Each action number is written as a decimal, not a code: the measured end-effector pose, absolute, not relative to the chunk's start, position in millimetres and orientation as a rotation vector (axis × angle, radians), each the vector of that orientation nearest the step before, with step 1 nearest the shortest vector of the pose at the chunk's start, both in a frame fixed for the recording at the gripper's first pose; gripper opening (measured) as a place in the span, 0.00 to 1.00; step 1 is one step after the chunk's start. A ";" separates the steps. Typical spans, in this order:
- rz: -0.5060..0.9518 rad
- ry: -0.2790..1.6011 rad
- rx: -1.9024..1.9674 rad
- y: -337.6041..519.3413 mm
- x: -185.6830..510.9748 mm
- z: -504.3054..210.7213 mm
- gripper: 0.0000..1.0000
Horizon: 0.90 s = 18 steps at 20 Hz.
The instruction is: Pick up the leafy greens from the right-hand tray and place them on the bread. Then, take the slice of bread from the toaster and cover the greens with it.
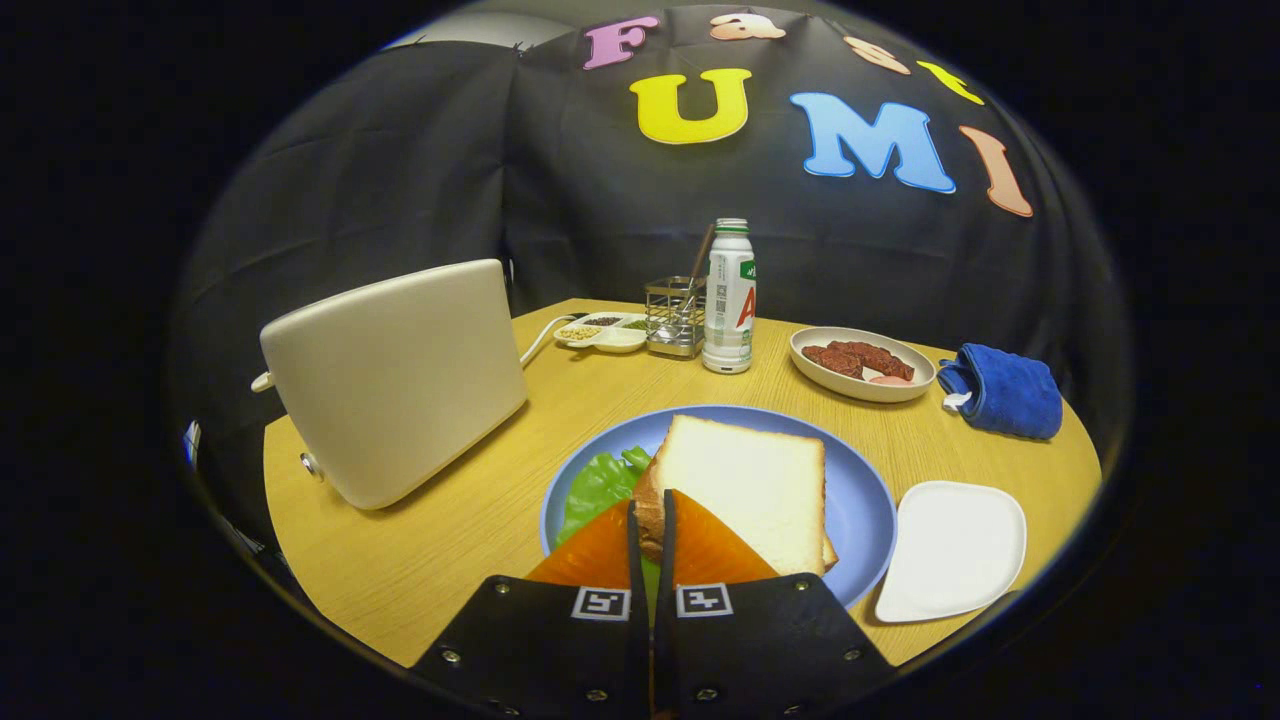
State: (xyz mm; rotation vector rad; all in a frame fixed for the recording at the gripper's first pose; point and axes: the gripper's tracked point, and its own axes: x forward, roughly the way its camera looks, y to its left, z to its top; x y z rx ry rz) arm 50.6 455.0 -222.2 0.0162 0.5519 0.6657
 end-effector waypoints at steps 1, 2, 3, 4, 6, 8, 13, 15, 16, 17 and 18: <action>0.668 0.552 0.017 455.0 49.9 -222.1 0.03; 0.669 0.549 0.015 454.8 49.9 -221.2 0.03; 0.667 0.541 0.009 454.4 50.1 -220.1 0.03; 0.667 0.528 0.003 453.8 49.5 -217.5 0.04; 0.671 0.518 -0.004 455.6 46.5 -214.2 0.11; 0.688 0.523 0.018 458.0 44.1 -213.5 0.19; 0.730 0.526 0.112 462.7 41.3 -210.0 0.35; 0.731 0.505 0.091 459.5 40.6 -208.1 0.42; 0.725 0.488 0.072 457.8 40.8 -205.2 0.45; 0.718 0.472 0.054 456.9 40.5 -204.4 0.46; 0.720 0.461 0.047 456.7 39.0 -202.8 0.46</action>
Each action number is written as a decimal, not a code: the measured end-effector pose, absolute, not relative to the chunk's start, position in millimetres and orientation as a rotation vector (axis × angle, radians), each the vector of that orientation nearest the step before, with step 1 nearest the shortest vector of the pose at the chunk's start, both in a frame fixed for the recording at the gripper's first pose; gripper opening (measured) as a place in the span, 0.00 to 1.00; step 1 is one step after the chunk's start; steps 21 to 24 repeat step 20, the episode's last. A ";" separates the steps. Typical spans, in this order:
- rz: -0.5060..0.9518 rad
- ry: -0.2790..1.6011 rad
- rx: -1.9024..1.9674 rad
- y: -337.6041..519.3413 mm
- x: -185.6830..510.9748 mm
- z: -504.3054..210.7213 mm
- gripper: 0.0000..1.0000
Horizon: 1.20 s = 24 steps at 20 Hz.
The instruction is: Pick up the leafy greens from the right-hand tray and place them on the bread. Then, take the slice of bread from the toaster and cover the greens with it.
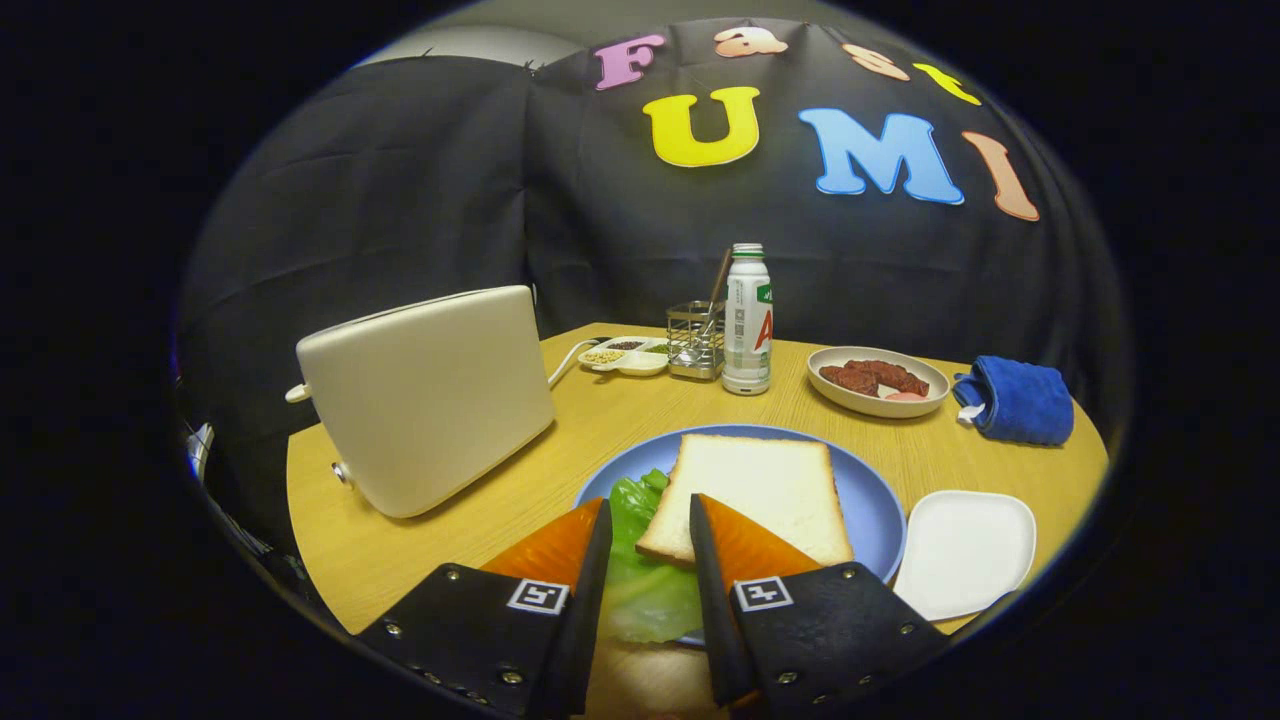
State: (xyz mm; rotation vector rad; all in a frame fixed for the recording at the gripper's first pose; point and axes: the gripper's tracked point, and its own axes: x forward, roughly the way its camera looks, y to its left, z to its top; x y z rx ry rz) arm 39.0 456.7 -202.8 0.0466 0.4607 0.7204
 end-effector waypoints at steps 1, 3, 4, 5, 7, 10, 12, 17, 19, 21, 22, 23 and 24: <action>0.726 0.453 0.047 459.1 36.7 -201.2 0.48; 0.722 0.439 0.044 456.6 36.6 -196.2 0.73; 0.717 0.426 0.045 454.2 38.1 -191.9 0.74; 0.715 0.416 0.051 453.0 39.0 -189.4 0.74; 0.697 0.391 0.066 444.9 43.3 -180.6 0.86; 0.660 0.354 0.081 428.3 53.0 -168.7 0.97; 0.635 0.331 0.088 415.8 60.3 -162.2 0.97; 0.565 0.294 0.079 377.9 77.3 -157.1 0.97; 0.526 0.279 0.075 357.3 86.0 -155.5 0.97; 0.507 0.273 0.075 346.5 90.1 -154.8 0.97; 0.507 0.273 0.075 346.5 90.1 -154.8 0.97; 0.507 0.273 0.075 346.5 90.1 -154.8 0.97; 0.507 0.273 0.075 346.5 90.1 -154.8 0.97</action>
